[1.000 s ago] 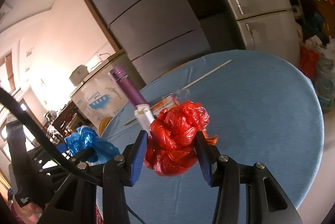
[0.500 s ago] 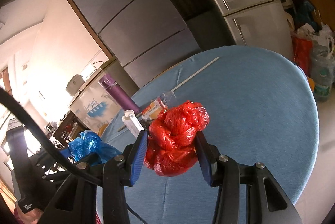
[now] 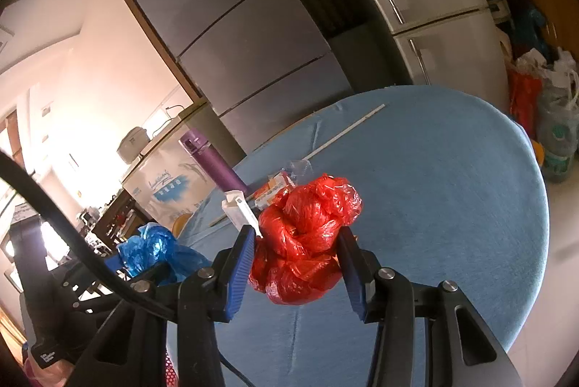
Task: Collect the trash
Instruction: 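Lift both held bags and carry them toward the red basket, then open both tools over the red basket to drop the bags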
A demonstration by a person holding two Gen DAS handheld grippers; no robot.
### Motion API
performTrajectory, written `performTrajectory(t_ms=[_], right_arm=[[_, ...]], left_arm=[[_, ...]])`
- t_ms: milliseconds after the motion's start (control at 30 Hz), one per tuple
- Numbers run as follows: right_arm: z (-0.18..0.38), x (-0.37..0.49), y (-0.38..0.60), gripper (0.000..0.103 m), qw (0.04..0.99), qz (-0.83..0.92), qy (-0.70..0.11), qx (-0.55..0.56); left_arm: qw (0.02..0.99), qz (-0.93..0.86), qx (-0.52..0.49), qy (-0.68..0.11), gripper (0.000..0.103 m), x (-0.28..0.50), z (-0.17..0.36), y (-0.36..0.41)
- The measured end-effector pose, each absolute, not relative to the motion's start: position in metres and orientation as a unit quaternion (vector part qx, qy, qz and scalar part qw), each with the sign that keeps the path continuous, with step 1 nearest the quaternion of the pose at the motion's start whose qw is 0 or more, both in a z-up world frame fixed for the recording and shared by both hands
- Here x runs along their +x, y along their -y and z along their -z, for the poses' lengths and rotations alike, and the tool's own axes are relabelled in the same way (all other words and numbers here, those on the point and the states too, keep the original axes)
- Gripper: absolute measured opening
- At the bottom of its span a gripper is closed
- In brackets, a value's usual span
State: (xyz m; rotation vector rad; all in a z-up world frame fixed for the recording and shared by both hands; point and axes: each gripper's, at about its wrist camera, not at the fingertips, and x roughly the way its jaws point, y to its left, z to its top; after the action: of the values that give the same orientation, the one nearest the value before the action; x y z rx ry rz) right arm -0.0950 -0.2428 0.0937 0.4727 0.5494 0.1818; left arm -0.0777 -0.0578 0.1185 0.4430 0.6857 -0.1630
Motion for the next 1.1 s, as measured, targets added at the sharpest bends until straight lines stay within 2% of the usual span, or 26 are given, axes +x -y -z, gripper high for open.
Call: performTrajectory(t_ms=[400,567,833,1100], right_arm=[[-0.098,-0.096,0.211,0.049,0.925,-0.109,-0.298,0.209],[-0.077,-0.082,0.153,0.049,0.899,-0.167,-0.356,0.194],[-0.039,-0.069,0.007,0.049,0.841,-0.295,-0.440,0.112],[-0.015,-0.081,-0.117,0.049,0.776,-0.400,-0.486,0.040]], left_arm=[[0.925,0.071,0.180,-0.327,0.052,-0.095,-0.123,0.016],[0.922,0.033,0.149,-0.355,0.053,-0.111,-0.108,-0.051],[0.892,-0.113,0.055,-0.434,0.053,-0.161,-0.056,-0.207],[0.840,-0.180,-0.029,-0.510,0.053,-0.207,0.007,-0.290]])
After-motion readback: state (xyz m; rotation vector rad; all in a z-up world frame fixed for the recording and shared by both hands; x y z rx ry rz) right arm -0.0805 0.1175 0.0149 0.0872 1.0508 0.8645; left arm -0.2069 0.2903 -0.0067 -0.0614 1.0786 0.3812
